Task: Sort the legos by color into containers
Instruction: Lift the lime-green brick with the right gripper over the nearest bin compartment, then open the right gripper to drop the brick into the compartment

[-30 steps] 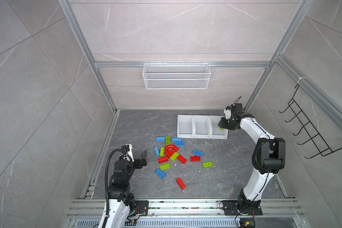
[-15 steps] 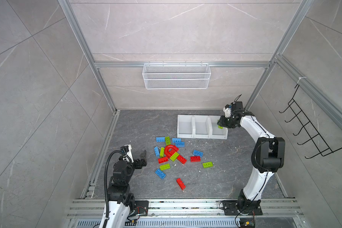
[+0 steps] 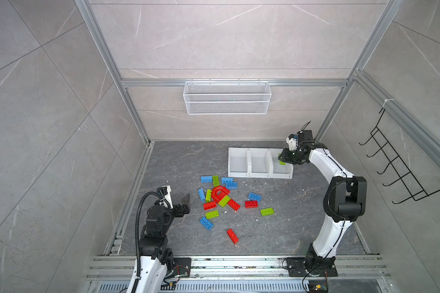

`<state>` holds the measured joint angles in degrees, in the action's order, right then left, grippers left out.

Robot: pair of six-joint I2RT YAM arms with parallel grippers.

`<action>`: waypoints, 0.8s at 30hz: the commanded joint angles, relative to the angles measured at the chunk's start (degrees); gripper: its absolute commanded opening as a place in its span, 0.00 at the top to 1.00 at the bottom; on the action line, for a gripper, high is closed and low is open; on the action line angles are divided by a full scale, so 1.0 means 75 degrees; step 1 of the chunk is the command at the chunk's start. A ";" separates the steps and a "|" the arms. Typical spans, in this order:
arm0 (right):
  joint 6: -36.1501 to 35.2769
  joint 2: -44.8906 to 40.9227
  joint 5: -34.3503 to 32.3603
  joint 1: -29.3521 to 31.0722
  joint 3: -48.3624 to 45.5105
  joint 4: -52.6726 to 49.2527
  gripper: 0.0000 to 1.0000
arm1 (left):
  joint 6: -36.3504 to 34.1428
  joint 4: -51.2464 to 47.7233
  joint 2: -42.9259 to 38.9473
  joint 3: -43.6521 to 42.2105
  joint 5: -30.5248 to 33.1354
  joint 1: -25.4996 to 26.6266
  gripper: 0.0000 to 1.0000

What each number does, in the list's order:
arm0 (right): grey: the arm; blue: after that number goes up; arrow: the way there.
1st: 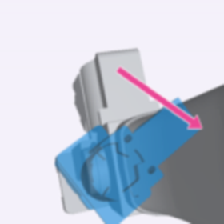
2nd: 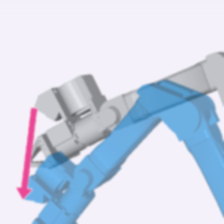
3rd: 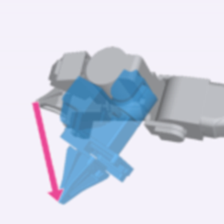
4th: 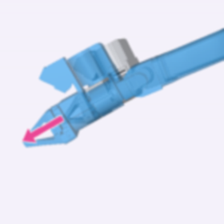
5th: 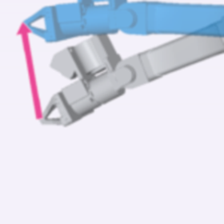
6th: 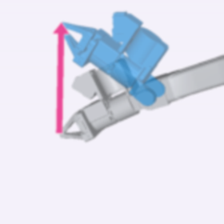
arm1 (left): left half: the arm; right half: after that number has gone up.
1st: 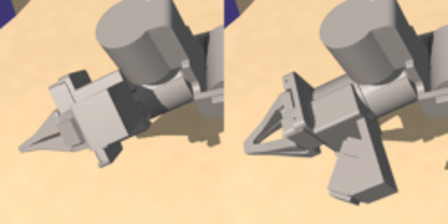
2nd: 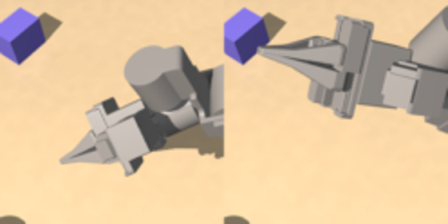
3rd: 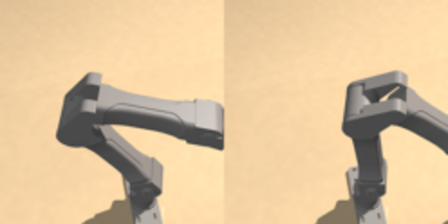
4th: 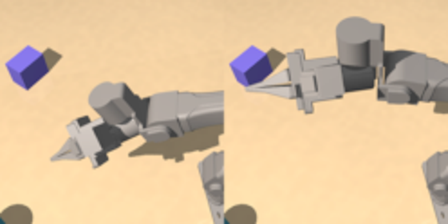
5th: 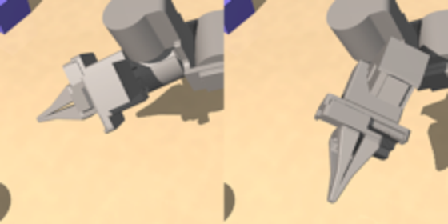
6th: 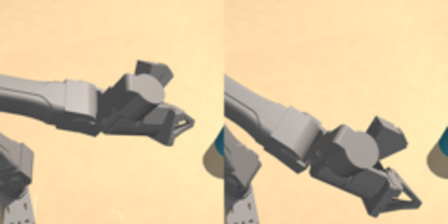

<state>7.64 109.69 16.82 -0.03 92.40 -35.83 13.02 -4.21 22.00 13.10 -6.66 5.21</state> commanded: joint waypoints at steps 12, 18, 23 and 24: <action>-0.0174 0.0417 -0.0415 0.0004 0.0188 -0.0022 0.76 | -0.0119 0.0396 0.0002 0.0034 -0.0191 -0.0004 0.00; 0.0008 0.0761 -0.0704 0.0004 0.0648 -0.0273 0.56 | -0.0141 0.0420 -0.0131 -0.0030 -0.0176 -0.0004 0.00; 0.0274 0.0615 -0.0580 0.0004 0.0699 -0.0298 0.31 | -0.0127 0.0432 -0.0353 -0.0117 -0.0194 -0.0004 0.00; 0.0316 0.0524 -0.0551 0.0004 0.0619 -0.0254 0.29 | -0.0119 0.0431 -0.0384 -0.0135 -0.0201 -0.0004 0.00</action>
<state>8.60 114.96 12.67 -0.03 95.81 -36.64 13.02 -3.75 20.05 12.34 -6.76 5.21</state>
